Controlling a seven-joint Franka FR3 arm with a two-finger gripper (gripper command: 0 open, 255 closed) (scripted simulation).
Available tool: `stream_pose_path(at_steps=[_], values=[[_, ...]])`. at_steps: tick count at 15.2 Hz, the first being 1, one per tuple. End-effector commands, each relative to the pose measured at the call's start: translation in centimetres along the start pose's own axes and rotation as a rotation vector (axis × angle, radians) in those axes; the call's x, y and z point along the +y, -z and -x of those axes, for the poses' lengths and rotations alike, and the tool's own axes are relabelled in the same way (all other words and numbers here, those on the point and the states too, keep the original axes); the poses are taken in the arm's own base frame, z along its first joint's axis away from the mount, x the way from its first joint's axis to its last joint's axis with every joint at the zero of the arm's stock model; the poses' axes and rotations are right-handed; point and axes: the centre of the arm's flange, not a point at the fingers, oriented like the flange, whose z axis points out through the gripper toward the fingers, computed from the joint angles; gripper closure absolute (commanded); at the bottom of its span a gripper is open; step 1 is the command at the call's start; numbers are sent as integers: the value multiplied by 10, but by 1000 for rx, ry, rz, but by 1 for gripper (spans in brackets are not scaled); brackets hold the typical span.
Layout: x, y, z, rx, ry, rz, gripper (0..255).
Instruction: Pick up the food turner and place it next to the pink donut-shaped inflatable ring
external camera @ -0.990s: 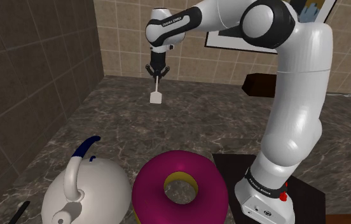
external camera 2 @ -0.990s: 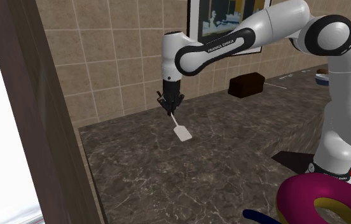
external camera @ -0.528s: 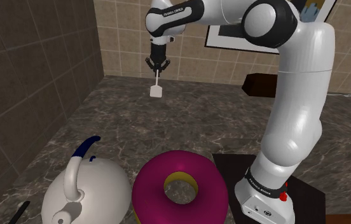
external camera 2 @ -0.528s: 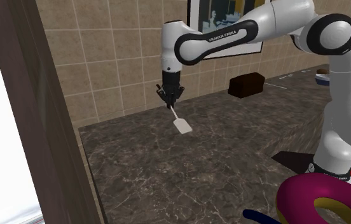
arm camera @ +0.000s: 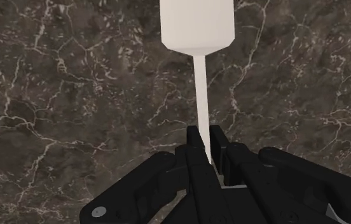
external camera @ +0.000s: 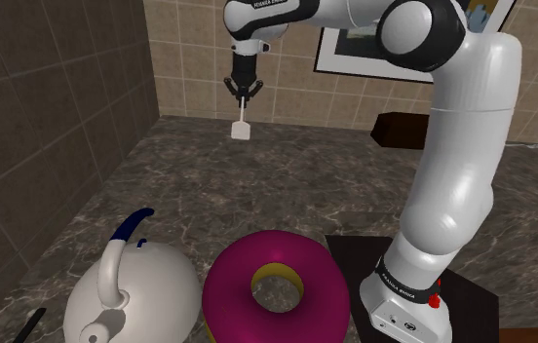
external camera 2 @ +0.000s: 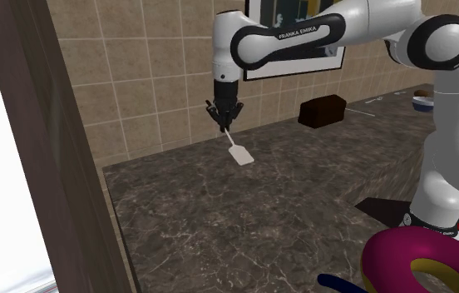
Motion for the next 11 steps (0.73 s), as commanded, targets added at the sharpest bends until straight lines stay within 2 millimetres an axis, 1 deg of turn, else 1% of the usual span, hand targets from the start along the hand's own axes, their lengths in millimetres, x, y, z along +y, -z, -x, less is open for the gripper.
stream_pose_path(at_steps=[1, 11], values=[[10, 4, 16, 0, 0, 0, 255], [77, 11, 130, 0, 0, 0, 255]])
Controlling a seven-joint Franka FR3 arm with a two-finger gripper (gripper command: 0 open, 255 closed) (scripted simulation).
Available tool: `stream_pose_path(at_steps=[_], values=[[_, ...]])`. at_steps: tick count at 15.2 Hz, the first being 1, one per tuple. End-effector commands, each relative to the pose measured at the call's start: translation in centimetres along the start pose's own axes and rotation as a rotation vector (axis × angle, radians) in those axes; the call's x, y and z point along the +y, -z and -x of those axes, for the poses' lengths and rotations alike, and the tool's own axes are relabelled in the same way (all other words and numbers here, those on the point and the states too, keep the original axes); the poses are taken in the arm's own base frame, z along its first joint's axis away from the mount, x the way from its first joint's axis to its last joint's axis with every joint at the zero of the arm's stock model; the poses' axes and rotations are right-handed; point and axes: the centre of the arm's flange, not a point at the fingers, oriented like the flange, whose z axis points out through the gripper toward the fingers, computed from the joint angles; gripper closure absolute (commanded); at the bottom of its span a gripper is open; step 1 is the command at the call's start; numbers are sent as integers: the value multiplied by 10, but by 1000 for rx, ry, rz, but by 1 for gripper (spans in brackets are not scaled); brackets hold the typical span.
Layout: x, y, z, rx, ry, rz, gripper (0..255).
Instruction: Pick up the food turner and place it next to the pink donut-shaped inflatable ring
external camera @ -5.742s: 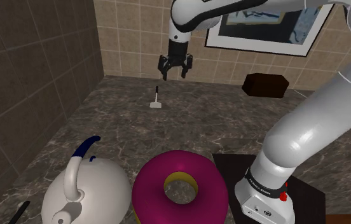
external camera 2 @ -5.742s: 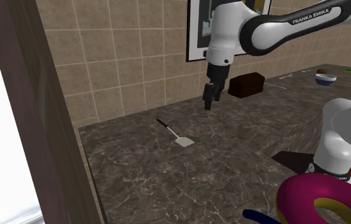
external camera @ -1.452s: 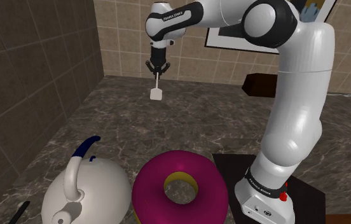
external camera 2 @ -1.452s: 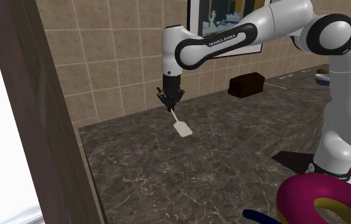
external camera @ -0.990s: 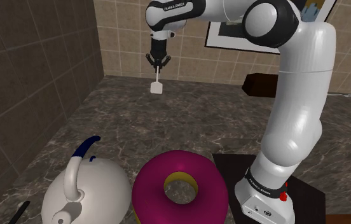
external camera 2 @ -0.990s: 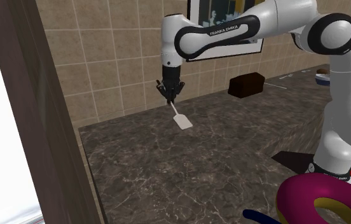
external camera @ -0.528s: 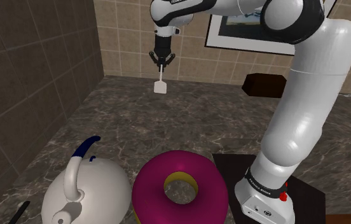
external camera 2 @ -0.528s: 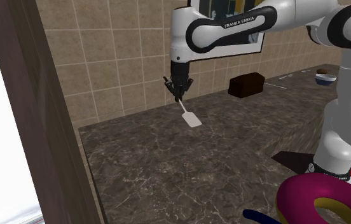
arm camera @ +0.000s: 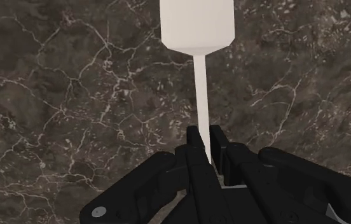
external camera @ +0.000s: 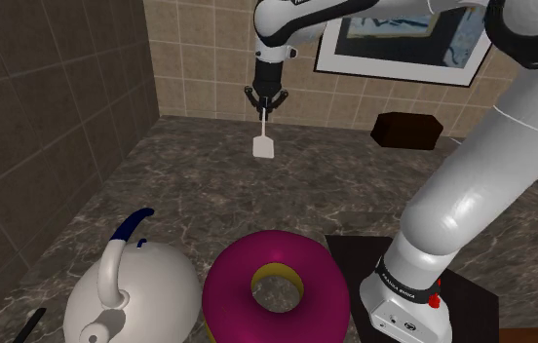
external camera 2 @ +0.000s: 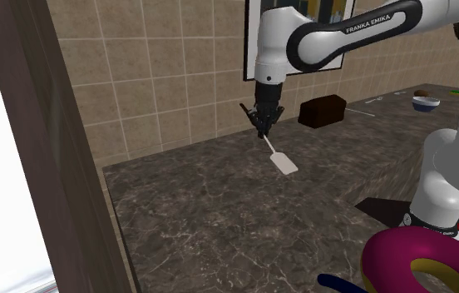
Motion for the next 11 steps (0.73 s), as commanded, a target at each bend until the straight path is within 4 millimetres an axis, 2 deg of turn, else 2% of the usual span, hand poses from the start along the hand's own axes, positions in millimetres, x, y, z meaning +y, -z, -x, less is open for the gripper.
stream_pose_path(at_steps=[1, 11], values=[[13, -1, 24, 0, 0, 0, 255], [80, 7, 137, 0, 0, 0, 255]])
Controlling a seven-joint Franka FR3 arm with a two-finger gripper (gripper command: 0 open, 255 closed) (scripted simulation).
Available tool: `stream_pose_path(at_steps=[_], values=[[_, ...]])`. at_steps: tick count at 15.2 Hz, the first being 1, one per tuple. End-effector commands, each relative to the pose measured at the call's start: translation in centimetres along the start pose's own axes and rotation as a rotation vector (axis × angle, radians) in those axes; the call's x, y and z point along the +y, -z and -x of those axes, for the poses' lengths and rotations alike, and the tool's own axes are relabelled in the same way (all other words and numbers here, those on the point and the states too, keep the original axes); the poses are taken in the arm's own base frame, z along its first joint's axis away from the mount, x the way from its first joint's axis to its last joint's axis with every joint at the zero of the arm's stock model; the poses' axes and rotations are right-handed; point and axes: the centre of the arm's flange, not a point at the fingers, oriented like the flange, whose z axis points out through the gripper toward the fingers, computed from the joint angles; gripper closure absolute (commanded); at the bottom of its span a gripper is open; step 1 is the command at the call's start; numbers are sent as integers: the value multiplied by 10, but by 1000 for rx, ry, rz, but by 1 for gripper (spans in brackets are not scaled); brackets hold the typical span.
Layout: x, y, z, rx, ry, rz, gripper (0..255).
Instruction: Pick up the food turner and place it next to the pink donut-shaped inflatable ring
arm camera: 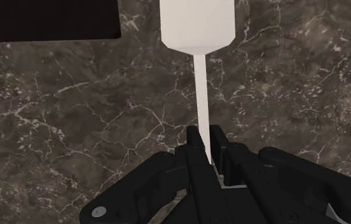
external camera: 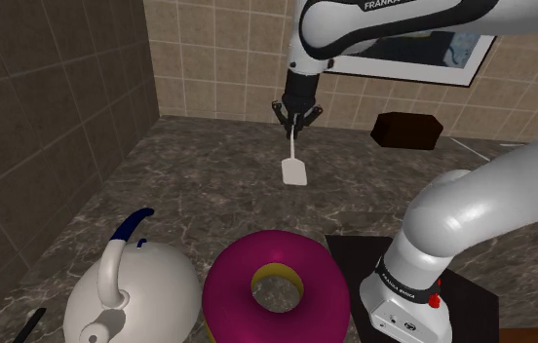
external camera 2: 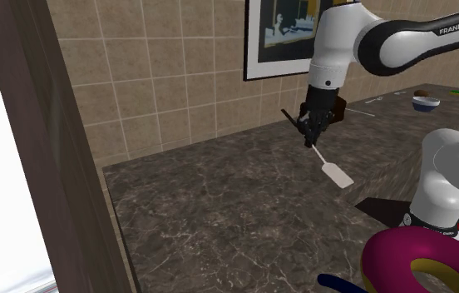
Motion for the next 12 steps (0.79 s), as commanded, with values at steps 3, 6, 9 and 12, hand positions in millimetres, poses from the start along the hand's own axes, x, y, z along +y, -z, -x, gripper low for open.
stream_pose_path(at_steps=[3, 6, 9, 12], values=[[28, -1, 44, 0, 0, 0, 255], [48, 2, 78, 0, 0, 0, 255], [60, -2, 100, 0, 0, 0, 255], [60, -18, 101, 0, 0, 0, 255]])
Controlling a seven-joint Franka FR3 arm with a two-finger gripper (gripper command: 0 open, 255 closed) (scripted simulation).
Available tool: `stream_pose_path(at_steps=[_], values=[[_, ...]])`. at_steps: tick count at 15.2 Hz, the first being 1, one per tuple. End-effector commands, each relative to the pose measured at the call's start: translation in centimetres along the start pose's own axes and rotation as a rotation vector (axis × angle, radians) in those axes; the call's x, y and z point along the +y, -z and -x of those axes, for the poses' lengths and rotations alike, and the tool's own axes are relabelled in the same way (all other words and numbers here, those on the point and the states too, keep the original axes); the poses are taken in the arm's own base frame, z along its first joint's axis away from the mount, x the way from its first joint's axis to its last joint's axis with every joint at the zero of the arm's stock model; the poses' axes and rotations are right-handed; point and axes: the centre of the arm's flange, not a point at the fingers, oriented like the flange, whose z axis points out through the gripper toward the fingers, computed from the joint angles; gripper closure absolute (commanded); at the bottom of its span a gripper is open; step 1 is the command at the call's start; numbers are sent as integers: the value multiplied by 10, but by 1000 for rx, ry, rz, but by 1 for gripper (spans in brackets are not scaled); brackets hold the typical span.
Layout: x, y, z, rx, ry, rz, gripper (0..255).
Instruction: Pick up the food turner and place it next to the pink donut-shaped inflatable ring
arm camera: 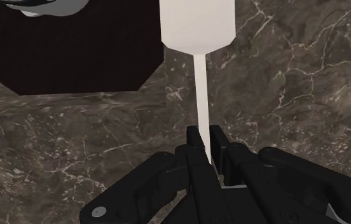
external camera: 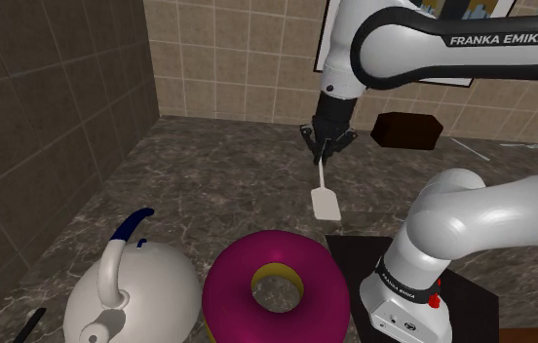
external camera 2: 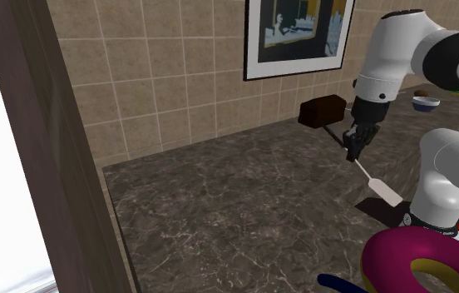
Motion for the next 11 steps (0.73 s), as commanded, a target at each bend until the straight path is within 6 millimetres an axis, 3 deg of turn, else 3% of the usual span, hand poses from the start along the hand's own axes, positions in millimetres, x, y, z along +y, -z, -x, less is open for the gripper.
stream_pose_path(at_steps=[1, 11], values=[[0, -11, 2, 0, 0, 0, 255], [0, -64, 5, 0, 0, 0, 255]])
